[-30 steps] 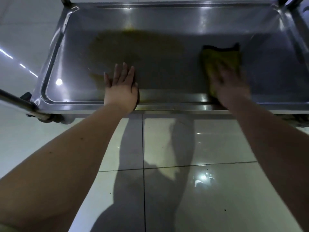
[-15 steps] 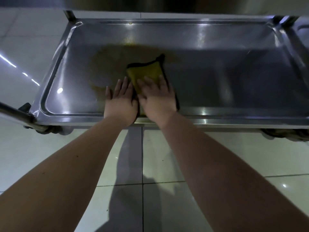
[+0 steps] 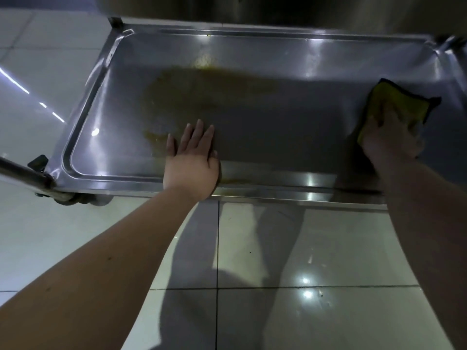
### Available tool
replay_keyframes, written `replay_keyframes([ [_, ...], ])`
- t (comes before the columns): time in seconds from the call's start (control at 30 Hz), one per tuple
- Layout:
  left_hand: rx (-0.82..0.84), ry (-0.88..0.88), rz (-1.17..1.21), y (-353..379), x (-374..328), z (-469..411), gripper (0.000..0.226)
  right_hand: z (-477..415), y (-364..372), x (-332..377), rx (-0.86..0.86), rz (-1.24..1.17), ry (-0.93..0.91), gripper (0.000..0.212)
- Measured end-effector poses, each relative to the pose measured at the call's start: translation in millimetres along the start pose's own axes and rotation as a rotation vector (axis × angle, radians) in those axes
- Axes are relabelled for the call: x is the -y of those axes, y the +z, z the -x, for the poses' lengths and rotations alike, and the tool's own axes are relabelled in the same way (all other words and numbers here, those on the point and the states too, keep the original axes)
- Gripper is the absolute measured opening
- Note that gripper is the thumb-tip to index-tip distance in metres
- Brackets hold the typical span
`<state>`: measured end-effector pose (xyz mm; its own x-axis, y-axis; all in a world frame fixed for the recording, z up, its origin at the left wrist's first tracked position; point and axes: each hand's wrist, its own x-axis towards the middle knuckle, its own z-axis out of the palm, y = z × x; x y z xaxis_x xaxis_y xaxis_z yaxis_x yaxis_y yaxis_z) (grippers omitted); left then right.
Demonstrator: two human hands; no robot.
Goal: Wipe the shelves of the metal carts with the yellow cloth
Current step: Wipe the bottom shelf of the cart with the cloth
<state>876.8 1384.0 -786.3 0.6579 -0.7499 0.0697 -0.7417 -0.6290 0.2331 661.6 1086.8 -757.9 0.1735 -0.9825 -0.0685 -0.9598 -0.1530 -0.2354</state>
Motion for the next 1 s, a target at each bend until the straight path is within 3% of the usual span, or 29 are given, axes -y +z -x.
replay_keyframes([
  [0.1, 0.003, -0.005, -0.017, -1, 0, -1, 0.056, 13, 16, 65, 0.042, -0.005, -0.091, 0.055],
  [0.27, 0.002, -0.009, -0.035, -4, 1, 0, 0.058, 81, 57, 199, 0.188, 0.044, -0.63, 0.052],
  [0.37, 0.011, -0.03, -0.038, -7, 1, 5, 0.065, 113, 66, 227, 0.247, 0.018, -0.808, 0.051],
  [0.5, 0.034, -0.074, -0.005, -5, 4, 3, 0.065, 88, 59, 203, 0.23, 0.013, -0.756, 0.051],
  [0.67, 0.048, -0.083, -0.048, 2, 7, -2, 0.069, 17, 33, 123, 0.178, -0.006, -0.414, 0.054],
  [0.8, 0.036, -0.088, -0.052, 2, 4, -2, 0.069, 12, 25, 82, 0.098, 0.004, -0.238, 0.055],
  [0.9, 0.05, -0.08, -0.034, 0, 5, 0, 0.066, 54, 30, 100, 0.09, 0.012, -0.3, 0.054],
  [1.0, 0.016, -0.084, 0.12, -5, 8, -1, 0.06, 128, 44, 122, 0.115, 0.034, -0.621, 0.052],
])
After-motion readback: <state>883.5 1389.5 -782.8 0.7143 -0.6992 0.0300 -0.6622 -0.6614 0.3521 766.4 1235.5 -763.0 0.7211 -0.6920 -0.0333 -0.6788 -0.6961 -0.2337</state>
